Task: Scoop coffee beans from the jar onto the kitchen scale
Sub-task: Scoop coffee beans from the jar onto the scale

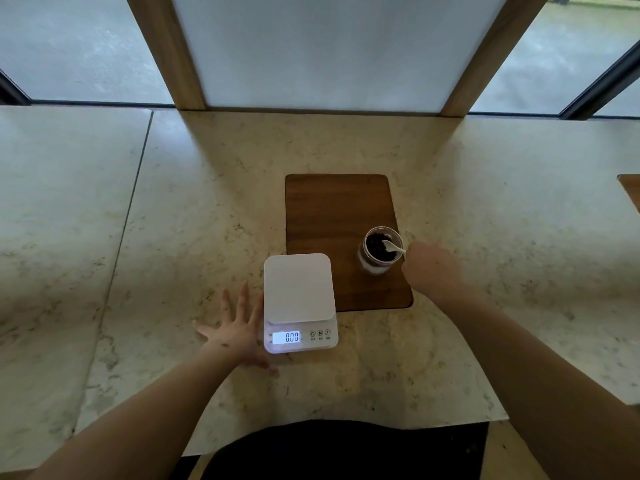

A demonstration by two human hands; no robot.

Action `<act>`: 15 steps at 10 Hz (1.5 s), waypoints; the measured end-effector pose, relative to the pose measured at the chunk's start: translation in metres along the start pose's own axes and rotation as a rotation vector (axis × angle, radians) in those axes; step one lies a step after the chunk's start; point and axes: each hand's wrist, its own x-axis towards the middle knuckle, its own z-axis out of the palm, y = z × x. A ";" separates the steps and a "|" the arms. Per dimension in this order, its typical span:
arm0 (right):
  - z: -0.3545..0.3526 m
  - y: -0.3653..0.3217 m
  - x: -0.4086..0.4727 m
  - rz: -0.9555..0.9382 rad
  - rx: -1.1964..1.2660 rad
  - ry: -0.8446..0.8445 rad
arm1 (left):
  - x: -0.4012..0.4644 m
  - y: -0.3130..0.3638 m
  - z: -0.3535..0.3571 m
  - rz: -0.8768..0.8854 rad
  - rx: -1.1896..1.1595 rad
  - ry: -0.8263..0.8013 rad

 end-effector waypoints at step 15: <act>0.045 0.027 0.021 0.464 1.084 -0.328 | -0.009 0.003 -0.003 0.013 -0.005 0.012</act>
